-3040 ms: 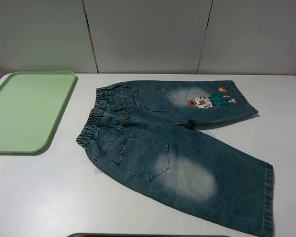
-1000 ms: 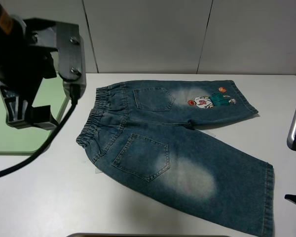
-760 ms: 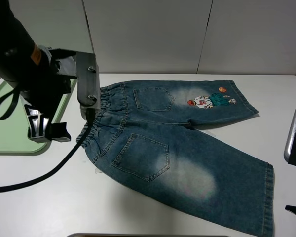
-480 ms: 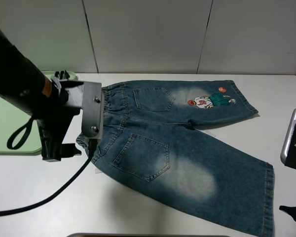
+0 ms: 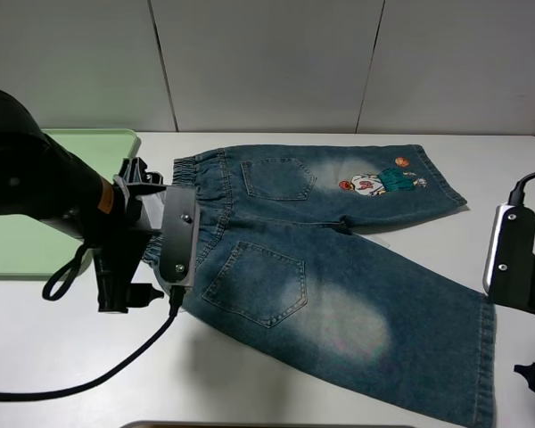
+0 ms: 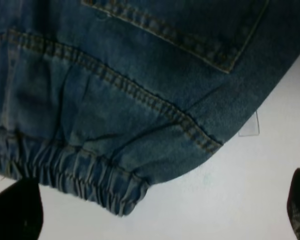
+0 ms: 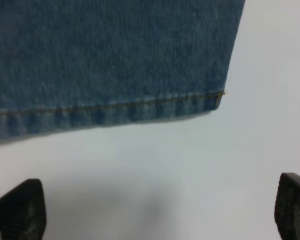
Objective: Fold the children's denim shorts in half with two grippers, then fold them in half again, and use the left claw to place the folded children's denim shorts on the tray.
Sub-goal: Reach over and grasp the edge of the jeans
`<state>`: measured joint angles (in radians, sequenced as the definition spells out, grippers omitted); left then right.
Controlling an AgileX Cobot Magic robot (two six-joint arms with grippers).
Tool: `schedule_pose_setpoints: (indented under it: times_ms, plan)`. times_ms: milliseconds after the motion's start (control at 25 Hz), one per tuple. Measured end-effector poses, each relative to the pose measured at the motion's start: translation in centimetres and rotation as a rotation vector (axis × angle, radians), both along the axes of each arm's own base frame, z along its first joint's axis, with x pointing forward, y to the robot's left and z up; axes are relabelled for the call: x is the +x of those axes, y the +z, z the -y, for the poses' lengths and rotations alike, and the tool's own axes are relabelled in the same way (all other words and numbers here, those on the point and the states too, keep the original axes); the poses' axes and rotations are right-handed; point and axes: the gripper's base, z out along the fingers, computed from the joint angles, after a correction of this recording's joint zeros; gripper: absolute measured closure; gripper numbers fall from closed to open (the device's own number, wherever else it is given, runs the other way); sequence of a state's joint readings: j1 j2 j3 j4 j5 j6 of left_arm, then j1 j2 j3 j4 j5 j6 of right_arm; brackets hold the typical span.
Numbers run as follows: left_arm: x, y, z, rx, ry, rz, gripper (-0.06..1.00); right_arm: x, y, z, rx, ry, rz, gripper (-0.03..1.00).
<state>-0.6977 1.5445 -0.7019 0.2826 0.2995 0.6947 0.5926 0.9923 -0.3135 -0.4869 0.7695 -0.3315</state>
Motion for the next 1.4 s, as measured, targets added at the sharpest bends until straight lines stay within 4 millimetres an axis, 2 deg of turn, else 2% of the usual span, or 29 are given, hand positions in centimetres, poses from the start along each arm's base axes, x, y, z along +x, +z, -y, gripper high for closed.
schedule_pose_setpoints:
  times_ms: [240,440,840,1400]
  plan:
    - [0.5,-2.8,0.2,0.075,-0.033,-0.052,-0.03,0.7,-1.0,-0.8,0.025,0.003,-0.028,0.27]
    - [1.1,-4.1,0.0,0.081,-0.018,-0.07,-0.03,1.1,-1.8,-1.8,0.096,-0.009,-0.053,0.27]
    - [2.4,-4.1,-0.6,0.013,0.037,-0.024,-0.03,1.7,-4.4,-3.0,0.108,-0.015,-0.166,0.27]
    - [2.9,-3.8,0.0,-0.059,0.026,0.034,-0.03,1.8,-4.8,-3.8,0.168,0.014,-0.182,0.27]
